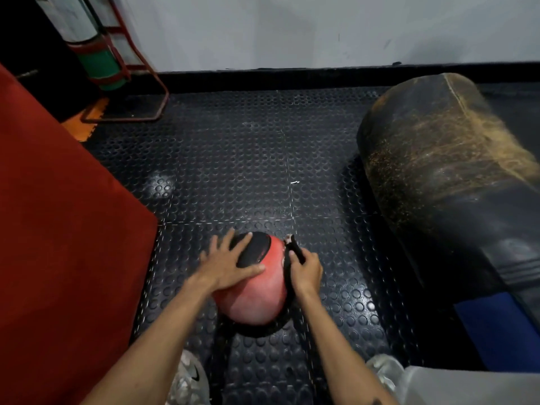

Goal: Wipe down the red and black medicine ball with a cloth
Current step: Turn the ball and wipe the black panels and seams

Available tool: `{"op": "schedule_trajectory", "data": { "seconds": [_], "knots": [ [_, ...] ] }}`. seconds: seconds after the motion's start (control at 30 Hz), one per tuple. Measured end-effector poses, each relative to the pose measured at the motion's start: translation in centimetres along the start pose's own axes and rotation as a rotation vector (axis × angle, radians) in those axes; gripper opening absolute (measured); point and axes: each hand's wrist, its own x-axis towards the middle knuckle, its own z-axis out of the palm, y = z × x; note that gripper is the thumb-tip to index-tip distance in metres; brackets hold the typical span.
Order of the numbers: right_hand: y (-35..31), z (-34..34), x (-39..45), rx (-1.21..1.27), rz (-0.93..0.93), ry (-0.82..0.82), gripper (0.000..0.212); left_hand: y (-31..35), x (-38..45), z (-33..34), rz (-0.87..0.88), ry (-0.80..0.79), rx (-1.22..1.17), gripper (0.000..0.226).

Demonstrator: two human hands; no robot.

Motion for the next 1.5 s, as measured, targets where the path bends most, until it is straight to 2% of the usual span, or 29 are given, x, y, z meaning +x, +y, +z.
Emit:
{"op": "schedule_trajectory", "data": {
  "seconds": [0.1,0.2,0.23,0.3,0.33,0.47,0.53,0.7,0.77,0.93,1.03,1.13,1.23,1.33,1.4,1.5],
  "knots": [
    [-1.1,0.2,-0.1,-0.076,-0.100,-0.023,0.020,-0.4,-0.1,2.1,0.043,0.003,-0.318,0.109],
    [-0.3,1.1,-5.5,-0.059,-0.336,0.083,0.022,-0.9,-0.6,2.8,-0.005,0.029,-0.407,0.119],
    [0.1,1.3,-7.1,-0.047,-0.359,0.105,0.024,-1.1,-0.7,3.0,-0.005,0.032,-0.411,0.122],
    [-0.5,1.6,-7.0,-0.065,-0.356,0.133,0.026,-1.4,-1.4,3.6,0.022,0.070,-0.403,0.122],
    [-1.3,1.9,-5.4,-0.094,-0.328,0.098,0.024,-1.5,-1.8,4.1,0.034,0.095,-0.395,0.122],
    [-6.6,3.3,0.7,-0.249,-0.177,-0.195,0.024,-2.0,-2.9,4.9,0.042,0.098,-0.353,0.121],
    [-7.3,3.8,1.0,-0.297,-0.189,-0.231,0.026,-2.0,-2.6,4.5,0.016,0.060,-0.358,0.117],
    [-3.4,1.0,-5.4,-0.227,-0.380,-0.090,0.028,-2.0,-2.2,3.6,0.048,0.001,-0.307,0.116],
    [-3.7,1.4,-4.2,-0.220,-0.332,-0.062,0.024,-1.4,-2.4,3.8,0.076,0.001,-0.289,0.115],
    [-5.8,3.0,1.0,-0.272,-0.186,-0.127,0.025,1.0,-2.5,4.1,0.030,0.030,-0.285,0.116],
    [-4.1,1.2,-2.5,-0.266,-0.240,-0.107,0.026,0.8,-2.0,3.8,0.017,0.030,-0.288,0.118],
    [-2.4,-0.2,-5.7,-0.209,-0.307,-0.046,0.027,-0.4,-1.7,3.6,0.086,0.003,-0.269,0.122],
    [-3.8,1.0,-1.8,-0.177,-0.187,-0.077,0.022,-0.8,-2.3,4.1,0.118,0.011,-0.275,0.121],
    [-5.1,2.3,1.9,-0.190,-0.047,-0.156,0.028,-0.5,-2.4,4.3,0.055,0.040,-0.316,0.119],
    [-4.7,2.2,0.8,-0.218,-0.122,-0.130,0.025,-0.9,-2.2,4.1,0.031,0.053,-0.352,0.119],
    [-2.0,0.9,-5.4,-0.171,-0.273,-0.015,0.025,-2.4,-1.8,3.7,0.023,0.045,-0.390,0.125]
  ]
}}
